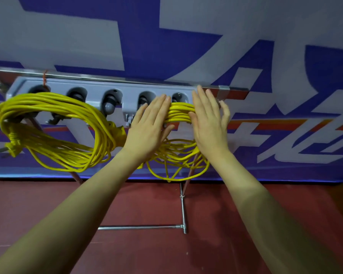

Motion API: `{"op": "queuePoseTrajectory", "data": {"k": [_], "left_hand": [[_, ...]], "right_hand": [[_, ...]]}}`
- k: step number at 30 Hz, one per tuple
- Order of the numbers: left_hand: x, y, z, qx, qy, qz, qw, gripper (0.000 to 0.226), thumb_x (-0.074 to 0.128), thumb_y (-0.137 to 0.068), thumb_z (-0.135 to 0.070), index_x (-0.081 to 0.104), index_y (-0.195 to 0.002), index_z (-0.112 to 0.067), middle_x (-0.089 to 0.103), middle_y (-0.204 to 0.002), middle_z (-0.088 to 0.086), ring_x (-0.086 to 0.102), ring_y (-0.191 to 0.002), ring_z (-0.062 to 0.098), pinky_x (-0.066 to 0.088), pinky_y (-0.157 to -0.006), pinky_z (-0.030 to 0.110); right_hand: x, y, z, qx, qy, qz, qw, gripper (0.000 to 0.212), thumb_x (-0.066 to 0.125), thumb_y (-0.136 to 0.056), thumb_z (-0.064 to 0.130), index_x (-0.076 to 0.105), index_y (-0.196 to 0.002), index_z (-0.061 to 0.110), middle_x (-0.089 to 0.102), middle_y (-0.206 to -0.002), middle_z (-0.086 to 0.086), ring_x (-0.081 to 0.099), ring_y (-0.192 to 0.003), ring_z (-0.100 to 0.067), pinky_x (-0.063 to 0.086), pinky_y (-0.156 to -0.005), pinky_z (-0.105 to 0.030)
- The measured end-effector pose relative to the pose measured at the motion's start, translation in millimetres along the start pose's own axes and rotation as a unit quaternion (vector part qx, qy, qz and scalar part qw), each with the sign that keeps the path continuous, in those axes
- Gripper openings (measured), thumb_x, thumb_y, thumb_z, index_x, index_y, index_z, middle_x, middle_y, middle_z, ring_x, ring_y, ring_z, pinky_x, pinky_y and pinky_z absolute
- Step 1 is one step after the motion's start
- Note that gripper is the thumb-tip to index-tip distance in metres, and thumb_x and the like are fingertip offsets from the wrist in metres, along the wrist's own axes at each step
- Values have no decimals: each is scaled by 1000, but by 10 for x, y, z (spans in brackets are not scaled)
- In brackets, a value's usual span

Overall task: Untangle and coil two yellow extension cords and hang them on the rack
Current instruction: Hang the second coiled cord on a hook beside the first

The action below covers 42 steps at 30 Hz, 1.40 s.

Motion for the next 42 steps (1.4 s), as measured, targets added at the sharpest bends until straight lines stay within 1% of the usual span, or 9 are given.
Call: {"op": "queuePoseTrajectory", "data": {"k": [7,14,20,22,26,30,33,38,42], "left_hand": [[111,-5,32,5,-3,-2,1000,56,29,-101,-44,28,-143,-8,42,-145,17,34,-135,27,25,-110,40],[101,54,11,34,-46,-5,998,66,52,-95,-32,20,-146,-5,34,-148,19,27,-139,30,25,-112,42],[115,515,-257,120,-119,-18,985,80,63,-89,-26,15,-150,-5,0,-160,10,7,-147,24,11,-119,38],[179,743,-452,154,-97,-9,983,66,57,-91,-26,26,-146,-6,4,-160,10,8,-147,24,10,-119,37],[328,1118,-599,123,-59,18,990,62,58,-89,-28,30,-142,-11,33,-148,8,30,-138,25,18,-114,38],[579,1448,-613,71,-47,89,992,61,59,-83,-31,38,-136,-10,43,-141,8,37,-133,24,17,-112,38],[860,1542,-535,16,-37,156,987,67,54,-83,-38,34,-138,-6,54,-134,11,38,-133,25,12,-114,38],[1138,1596,-526,3,-48,184,982,60,46,-85,-41,40,-133,-5,64,-101,11,58,-105,32,27,-102,42],[1149,1544,-592,29,-48,145,988,47,54,-82,-35,46,-121,-10,62,-114,16,57,-109,35,33,-99,42]], "right_hand": [[255,-50,-131,-12,-211,78,974,47,22,-102,36,44,-140,19,41,-147,-2,30,-138,-10,16,-108,-31],[292,-10,-140,-14,-239,83,967,50,19,-103,39,43,-139,15,42,-146,-7,32,-137,-16,21,-110,-38],[349,265,-315,142,-360,74,919,78,41,-91,58,29,-143,1,26,-151,-10,24,-139,-11,22,-114,-25],[405,404,-329,180,-391,93,898,83,50,-87,56,26,-143,0,27,-150,-15,27,-139,-19,24,-112,-18],[490,762,-461,211,-424,104,875,79,48,-89,56,26,-144,3,35,-146,-15,36,-136,-24,33,-111,-41],[687,1242,-608,275,-439,152,842,86,64,-77,48,28,-145,9,41,-144,-6,40,-133,-11,37,-109,-31],[947,1590,-621,352,-448,171,804,90,72,-66,50,32,-140,18,54,-131,-2,54,-119,-17,47,-98,-45],[1259,1871,-573,429,-433,159,777,32,66,-70,44,52,-96,32,63,-71,15,67,-85,-22,49,-87,-50],[1244,1890,-612,430,-430,154,778,15,54,-73,20,62,-86,23,60,-69,11,64,-77,-22,52,-78,-40]]}}
Point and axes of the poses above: each hand's wrist, its own y-axis away from the middle knuckle, its own x-axis out of the palm, z = x × y, the point moved 8 cm from there along -y, towards the middle knuckle
